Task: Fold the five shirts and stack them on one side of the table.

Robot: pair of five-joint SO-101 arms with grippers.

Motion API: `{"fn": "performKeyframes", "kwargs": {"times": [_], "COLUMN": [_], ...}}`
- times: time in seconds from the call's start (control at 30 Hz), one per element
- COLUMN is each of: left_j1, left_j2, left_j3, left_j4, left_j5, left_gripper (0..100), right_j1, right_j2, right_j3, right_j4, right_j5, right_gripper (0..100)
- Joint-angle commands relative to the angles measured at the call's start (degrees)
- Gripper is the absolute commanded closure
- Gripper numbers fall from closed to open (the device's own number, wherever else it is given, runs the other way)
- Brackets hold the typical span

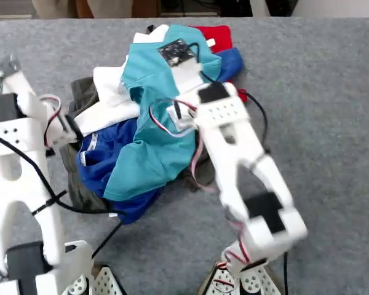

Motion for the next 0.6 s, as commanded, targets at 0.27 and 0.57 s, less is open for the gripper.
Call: {"fn": "performKeyframes", "kwargs": {"times": [0.27,0.57], "left_j1": [-0.7,-0.6], "left_j2": [-3.8,-3.8], "left_j3": [3.9,4.0], "left_j4": [-3.3,-3.3], "left_j5": [-0.1,-0.1], "left_gripper": [77,77], "right_j1": [4.1,10.9], "right_j2": [28.7,5.1], "right_j3": [-62.3,-49.2], "right_j4": [37.0,36.9], "right_j5": [11.5,13.5], "right_gripper": [99.8,99.8]}}
